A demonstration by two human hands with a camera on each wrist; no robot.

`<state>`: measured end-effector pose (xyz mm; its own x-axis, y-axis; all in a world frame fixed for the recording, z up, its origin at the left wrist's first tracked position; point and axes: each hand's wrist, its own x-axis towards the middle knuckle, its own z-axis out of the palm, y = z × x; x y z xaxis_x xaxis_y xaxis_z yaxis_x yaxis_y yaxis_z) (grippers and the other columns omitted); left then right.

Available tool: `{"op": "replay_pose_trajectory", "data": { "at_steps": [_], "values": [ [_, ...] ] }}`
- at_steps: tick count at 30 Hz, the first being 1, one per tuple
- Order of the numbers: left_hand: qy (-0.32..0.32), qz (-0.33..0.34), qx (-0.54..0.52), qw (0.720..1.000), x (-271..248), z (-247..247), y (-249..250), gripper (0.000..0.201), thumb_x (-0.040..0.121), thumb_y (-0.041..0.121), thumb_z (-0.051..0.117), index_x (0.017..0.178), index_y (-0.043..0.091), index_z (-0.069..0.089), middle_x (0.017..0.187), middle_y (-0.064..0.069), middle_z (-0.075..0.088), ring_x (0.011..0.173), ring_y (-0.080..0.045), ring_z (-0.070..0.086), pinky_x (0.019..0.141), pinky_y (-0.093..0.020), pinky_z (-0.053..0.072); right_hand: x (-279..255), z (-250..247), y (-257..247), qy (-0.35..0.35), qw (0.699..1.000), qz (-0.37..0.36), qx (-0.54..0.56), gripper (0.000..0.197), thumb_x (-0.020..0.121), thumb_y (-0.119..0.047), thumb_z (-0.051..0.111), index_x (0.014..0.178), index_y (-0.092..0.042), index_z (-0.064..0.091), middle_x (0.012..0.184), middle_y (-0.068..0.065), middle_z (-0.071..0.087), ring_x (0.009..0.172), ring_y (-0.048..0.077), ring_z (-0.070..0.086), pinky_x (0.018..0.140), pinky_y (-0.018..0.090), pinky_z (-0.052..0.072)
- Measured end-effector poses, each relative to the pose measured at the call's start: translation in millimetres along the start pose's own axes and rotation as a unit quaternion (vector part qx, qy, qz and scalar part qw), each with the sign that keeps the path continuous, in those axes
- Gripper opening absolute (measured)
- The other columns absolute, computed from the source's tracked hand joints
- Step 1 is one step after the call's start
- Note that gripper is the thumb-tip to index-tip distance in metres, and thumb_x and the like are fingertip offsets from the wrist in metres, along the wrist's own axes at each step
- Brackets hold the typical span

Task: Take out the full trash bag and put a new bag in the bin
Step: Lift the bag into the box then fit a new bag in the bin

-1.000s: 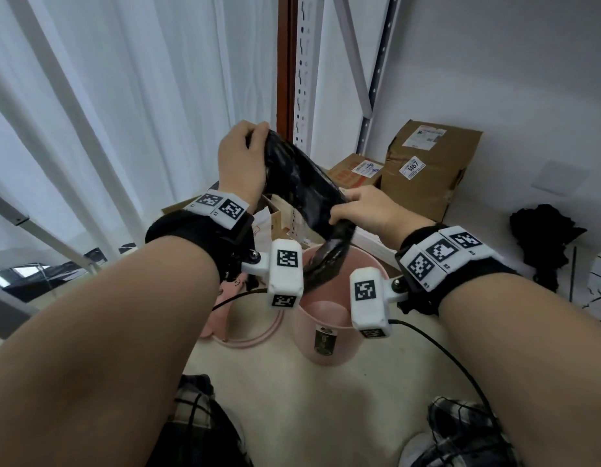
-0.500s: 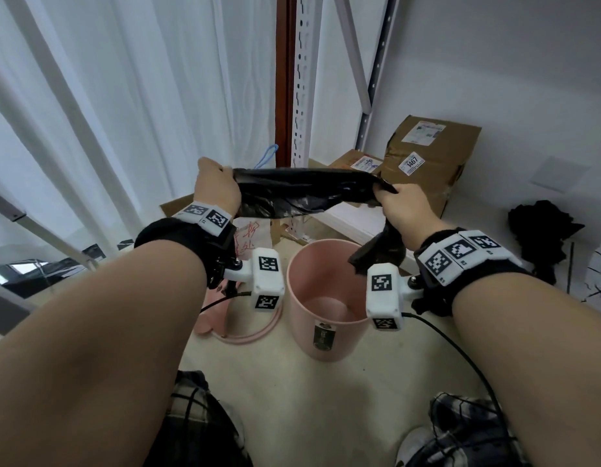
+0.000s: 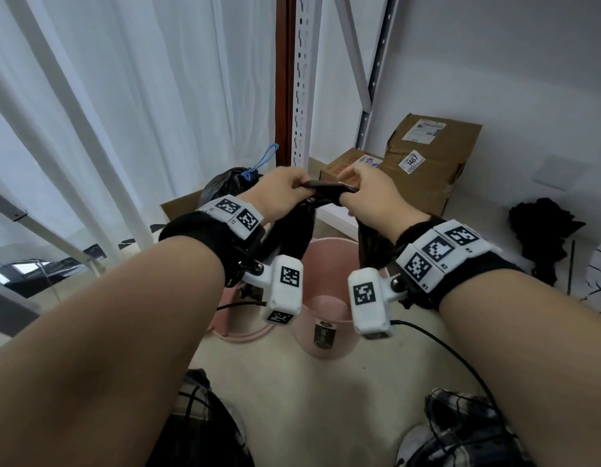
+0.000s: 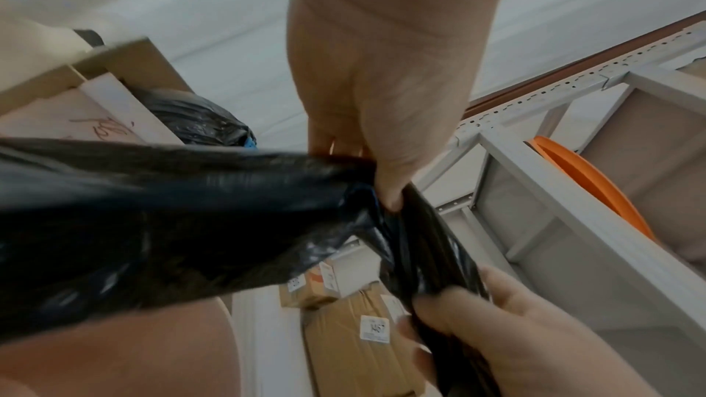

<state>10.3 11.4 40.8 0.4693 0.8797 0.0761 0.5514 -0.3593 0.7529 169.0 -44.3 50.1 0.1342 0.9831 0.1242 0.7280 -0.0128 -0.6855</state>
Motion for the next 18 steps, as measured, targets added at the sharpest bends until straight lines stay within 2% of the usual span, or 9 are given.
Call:
{"op": "replay_pose_trajectory", "data": {
  "at_steps": [2, 3, 5, 7, 10, 12, 15, 16, 18],
  "values": [
    [0.046, -0.029, 0.024, 0.998, -3, -5, -6, 0.021, 0.094, 0.009, 0.048, 0.074, 0.014, 0.049, 0.065, 0.003, 0.048, 0.06, -0.007, 0.045, 0.06, -0.018, 0.038, -2, -1, 8, 0.051, 0.998, 0.017, -0.009, 0.024, 0.085, -0.004, 0.053, 0.106, -0.014, 0.05, 0.095, 0.001, 0.052, 0.083, 0.019, 0.051, 0.066, 0.026, 0.04],
    [0.058, -0.033, 0.035, 0.997, -5, -7, -9, 0.018, 0.096, 0.008, 0.046, 0.078, 0.013, 0.049, 0.066, 0.004, 0.048, 0.061, -0.007, 0.046, 0.063, -0.018, 0.036, -3, -3, 12, 0.078, 0.996, 0.028, -0.013, 0.021, 0.085, -0.003, 0.051, 0.101, -0.016, 0.048, 0.094, 0.002, 0.053, 0.083, 0.021, 0.051, 0.066, 0.027, 0.04],
    [0.043, -0.048, 0.064, 0.996, -8, -11, -14, 0.012, 0.098, 0.01, 0.044, 0.09, 0.01, 0.053, 0.079, -0.003, 0.056, 0.076, -0.018, 0.056, 0.069, -0.017, 0.033, -5, -7, 21, 0.134, 0.989, 0.051, -0.018, 0.017, 0.087, -0.002, 0.048, 0.098, -0.014, 0.05, 0.097, 0.006, 0.058, 0.086, 0.022, 0.053, 0.071, 0.029, 0.041],
    [0.025, -0.062, 0.084, 0.994, -10, -12, -16, 0.023, 0.099, 0.019, 0.044, 0.106, 0.003, 0.06, 0.104, -0.016, 0.062, 0.104, -0.03, 0.058, 0.075, -0.018, 0.033, -4, -13, 27, 0.202, 0.977, 0.072, 0.003, 0.021, 0.089, -0.003, 0.049, 0.109, -0.01, 0.051, 0.111, 0.011, 0.059, 0.093, 0.022, 0.054, 0.076, 0.028, 0.039],
    [0.027, -0.088, 0.044, 0.995, -12, -12, -11, 0.036, 0.102, 0.028, 0.036, 0.119, 0.004, 0.057, 0.122, -0.02, 0.059, 0.116, -0.031, 0.055, 0.081, -0.023, 0.036, -4, -19, 30, 0.256, 0.96, 0.112, 0.033, 0.038, 0.09, -0.015, 0.058, 0.123, -0.006, 0.043, 0.129, 0.016, 0.046, 0.107, 0.027, 0.052, 0.084, 0.029, 0.04],
    [0.05, -0.111, -0.008, 0.993, -9, -12, -9, 0.035, 0.101, 0.036, 0.034, 0.102, 0.009, 0.057, 0.116, -0.022, 0.061, 0.11, -0.034, 0.058, 0.086, -0.032, 0.042, -2, -12, 30, 0.221, 0.964, 0.145, 0.013, 0.043, 0.088, -0.028, 0.062, 0.119, -0.004, 0.045, 0.124, 0.018, 0.048, 0.108, 0.032, 0.053, 0.091, 0.037, 0.044],
    [0.066, -0.121, -0.129, 0.982, -3, -7, -4, 0.034, 0.099, 0.041, 0.038, 0.083, 0.015, 0.056, 0.089, -0.009, 0.061, 0.087, -0.023, 0.056, 0.08, -0.034, 0.048, 1, 0, 25, 0.104, 0.986, 0.127, 0.04, 0.044, 0.09, -0.048, 0.054, 0.081, -0.005, 0.056, 0.084, 0.012, 0.061, 0.078, 0.026, 0.057, 0.081, 0.041, 0.046],
    [0.051, -0.114, -0.171, 0.977, -1, -4, -2, 0.035, 0.098, 0.041, 0.04, 0.083, 0.015, 0.058, 0.088, -0.007, 0.061, 0.085, -0.021, 0.057, 0.084, -0.034, 0.048, -1, 2, 19, 0.055, 0.988, 0.116, 0.081, 0.051, 0.09, -0.054, 0.049, 0.079, -0.005, 0.059, 0.083, 0.011, 0.063, 0.078, 0.024, 0.058, 0.083, 0.042, 0.046],
    [0.008, -0.09, -0.243, 0.966, -1, 1, 0, 0.034, 0.097, 0.04, 0.046, 0.087, 0.013, 0.065, 0.093, -0.009, 0.066, 0.088, -0.021, 0.062, 0.093, -0.039, 0.049, -4, 7, 8, -0.008, 0.979, 0.099, 0.181, 0.062, 0.088, -0.061, 0.046, 0.097, -0.003, 0.067, 0.102, 0.009, 0.068, 0.097, 0.022, 0.061, 0.093, 0.036, 0.046]
  ]
}}
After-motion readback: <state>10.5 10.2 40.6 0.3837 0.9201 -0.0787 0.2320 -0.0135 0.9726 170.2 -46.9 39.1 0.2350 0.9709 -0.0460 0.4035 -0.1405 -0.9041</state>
